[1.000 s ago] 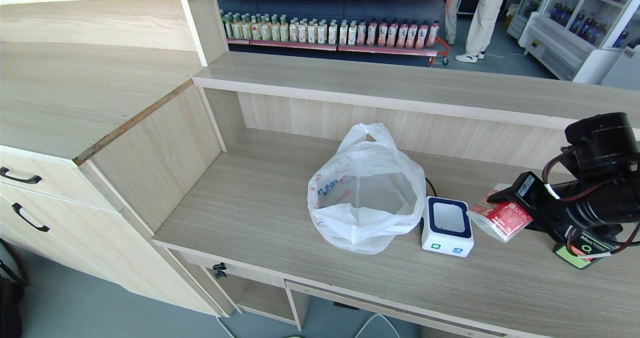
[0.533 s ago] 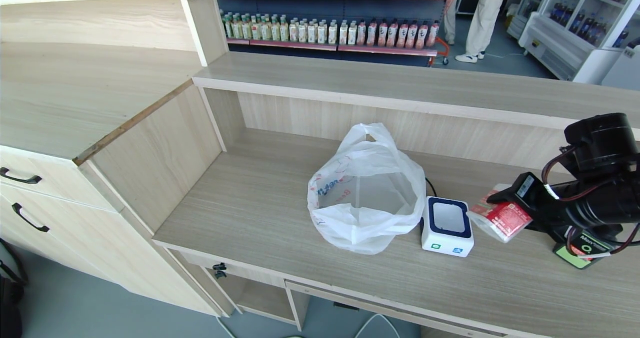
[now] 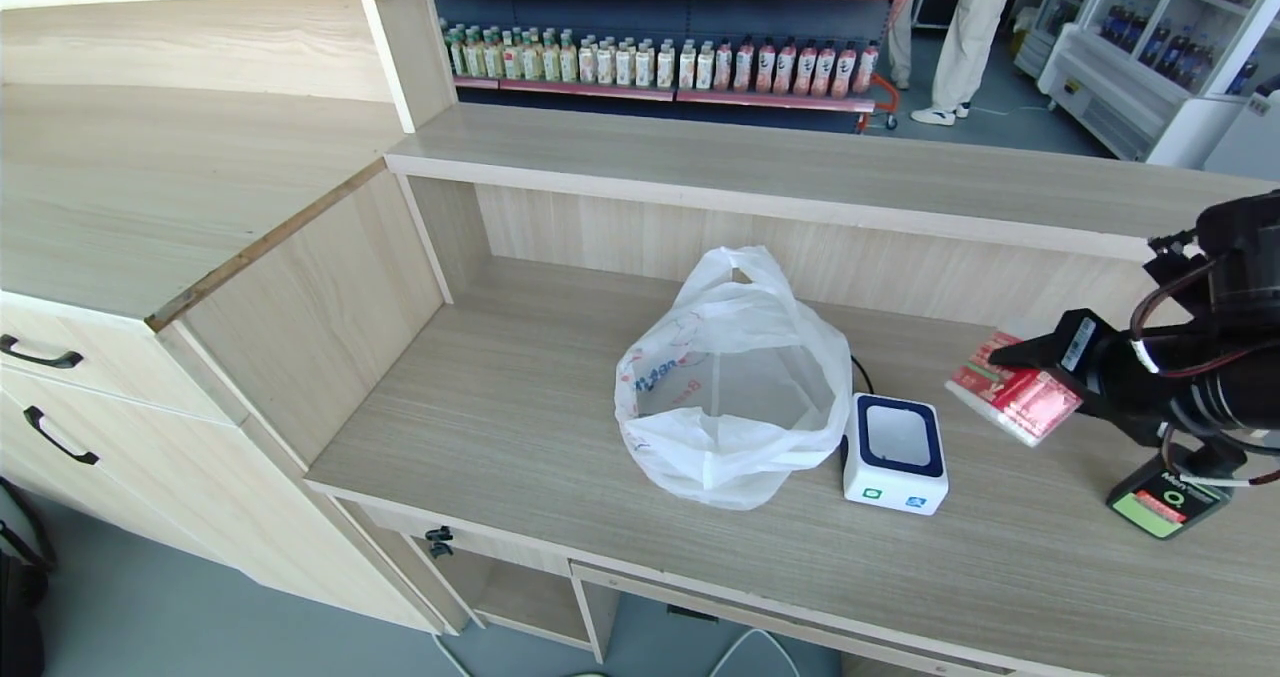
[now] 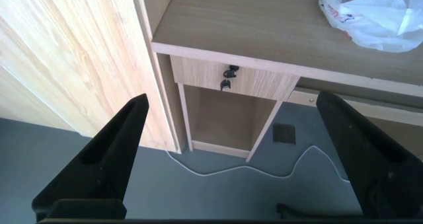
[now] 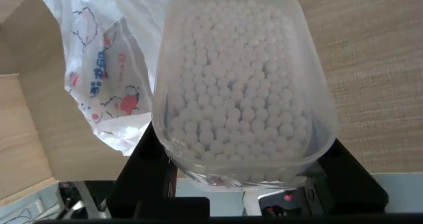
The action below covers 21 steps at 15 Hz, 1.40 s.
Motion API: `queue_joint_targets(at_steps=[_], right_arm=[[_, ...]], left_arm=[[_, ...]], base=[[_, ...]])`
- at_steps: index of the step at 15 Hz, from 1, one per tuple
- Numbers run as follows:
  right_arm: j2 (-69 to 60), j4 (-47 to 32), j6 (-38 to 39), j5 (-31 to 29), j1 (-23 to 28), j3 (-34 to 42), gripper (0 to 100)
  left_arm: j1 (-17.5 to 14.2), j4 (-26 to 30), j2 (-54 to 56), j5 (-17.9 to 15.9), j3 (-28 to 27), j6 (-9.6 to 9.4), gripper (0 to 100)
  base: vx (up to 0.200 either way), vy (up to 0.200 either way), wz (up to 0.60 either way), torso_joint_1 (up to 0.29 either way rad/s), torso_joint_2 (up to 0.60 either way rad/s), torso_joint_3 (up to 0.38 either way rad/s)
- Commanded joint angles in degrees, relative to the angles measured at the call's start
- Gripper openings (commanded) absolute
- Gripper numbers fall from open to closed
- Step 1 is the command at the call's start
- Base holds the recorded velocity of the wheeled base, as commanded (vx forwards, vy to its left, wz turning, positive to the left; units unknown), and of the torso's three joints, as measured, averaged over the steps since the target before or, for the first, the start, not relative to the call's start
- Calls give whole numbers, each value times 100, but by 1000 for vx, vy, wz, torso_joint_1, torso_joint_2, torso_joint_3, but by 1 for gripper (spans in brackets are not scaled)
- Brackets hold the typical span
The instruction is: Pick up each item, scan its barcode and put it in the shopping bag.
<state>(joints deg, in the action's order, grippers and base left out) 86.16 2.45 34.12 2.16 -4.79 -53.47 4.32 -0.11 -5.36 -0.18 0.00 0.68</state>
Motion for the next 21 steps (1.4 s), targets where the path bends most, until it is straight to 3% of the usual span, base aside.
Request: queue_joint_targets(at_steps=[1,2,4,10,12,16,21], right_arm=[[-1357,1557,-1883,-14,-66,662,0],[-1611,2708,-3043,347,-92,1110,0],[-1787,3262,-3553,443,-110,1436,0],[-2464,3271,-4502,417,-75,2763,0],[-2517,3288,-5152,74,57,2903,0],[-2482,3253,-5214,39,242,2613,0],[-2350,3262,-5574,39,312,2640,0]], left_arm=[[-1,2,-9,1,0,2,100],[-1,2,-9,1,0,2,100],[-1,2,-9,1,0,2,100],[-1,2,-9,1,0,2,100],[-1,-7,-9,1,0,2,100],[-1,-7,-9,1,0,2,100],[-1,-7,-9,1,0,2,100]], base=[[0,0,0,0,0,0],[0,0,0,0,0,0],[0,0,0,0,0,0],[0,0,0,0,0,0],[0,0,0,0,0,0],[0,0,0,0,0,0],[0,0,600,2,5,2]])
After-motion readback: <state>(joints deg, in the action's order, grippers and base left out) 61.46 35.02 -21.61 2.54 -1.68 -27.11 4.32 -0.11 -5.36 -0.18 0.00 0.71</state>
